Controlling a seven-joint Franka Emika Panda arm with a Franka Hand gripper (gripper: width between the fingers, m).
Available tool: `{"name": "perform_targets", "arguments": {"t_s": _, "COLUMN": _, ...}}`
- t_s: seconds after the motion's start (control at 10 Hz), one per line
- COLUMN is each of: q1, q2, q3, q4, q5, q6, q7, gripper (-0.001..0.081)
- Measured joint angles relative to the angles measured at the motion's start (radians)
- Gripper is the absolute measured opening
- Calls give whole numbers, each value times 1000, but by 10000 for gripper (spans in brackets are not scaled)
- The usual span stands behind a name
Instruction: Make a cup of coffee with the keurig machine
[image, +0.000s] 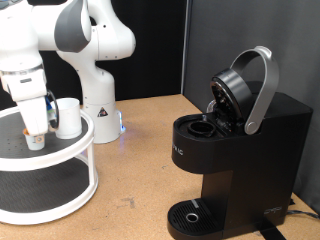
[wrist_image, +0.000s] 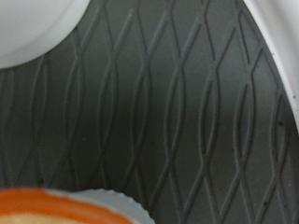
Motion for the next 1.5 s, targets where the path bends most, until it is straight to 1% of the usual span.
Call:
{"name": "perform_targets", "arguments": {"t_s": 0.1, "q1": 0, "q2": 0, "q3": 0, "q4": 0, "q5": 2, "q6": -1, "q7": 0, "gripper": 712}}
{"name": "perform_targets", "arguments": {"t_s": 0.2, "q1": 0, "q2": -1, "q3": 0, "q4": 0, "q5": 5, "q6": -1, "q7": 0, "gripper": 495}}
{"name": "perform_targets", "arguments": {"t_s": 0.3, "q1": 0, "q2": -3, "q3": 0, "q4": 0, "q5": 9, "q6": -5, "q7": 0, "gripper": 435}}
{"name": "perform_targets", "arguments": {"t_s": 0.6, "q1": 0, "q2": -20, "q3": 0, "q4": 5, "q5": 14, "q6": -39, "q7": 2, "gripper": 435}}
{"name": "perform_targets", "arguments": {"t_s": 0.9, "q1": -7, "q2": -77, "q3": 7, "q4": 30, "q5": 10, "q6": -101, "q7": 19, "gripper": 435}}
{"name": "perform_targets", "arguments": {"t_s": 1.2, "q1": -36, "q2": -130, "q3": 38, "q4": 60, "q5": -58, "q6": -162, "q7": 58, "gripper": 435}}
{"name": "perform_targets", "arguments": {"t_s": 1.3, "q1": -35, "q2": -129, "q3": 36, "q4": 57, "q5": -50, "q6": -161, "q7": 57, "gripper": 435}}
{"name": "perform_targets", "arguments": {"t_s": 1.4, "q1": -30, "q2": -129, "q3": 31, "q4": 58, "q5": -17, "q6": -164, "q7": 46, "gripper": 434}}
{"name": "perform_targets", "arguments": {"t_s": 1.5, "q1": -21, "q2": -130, "q3": 25, "q4": 69, "q5": 44, "q6": -182, "q7": 33, "gripper": 434}}
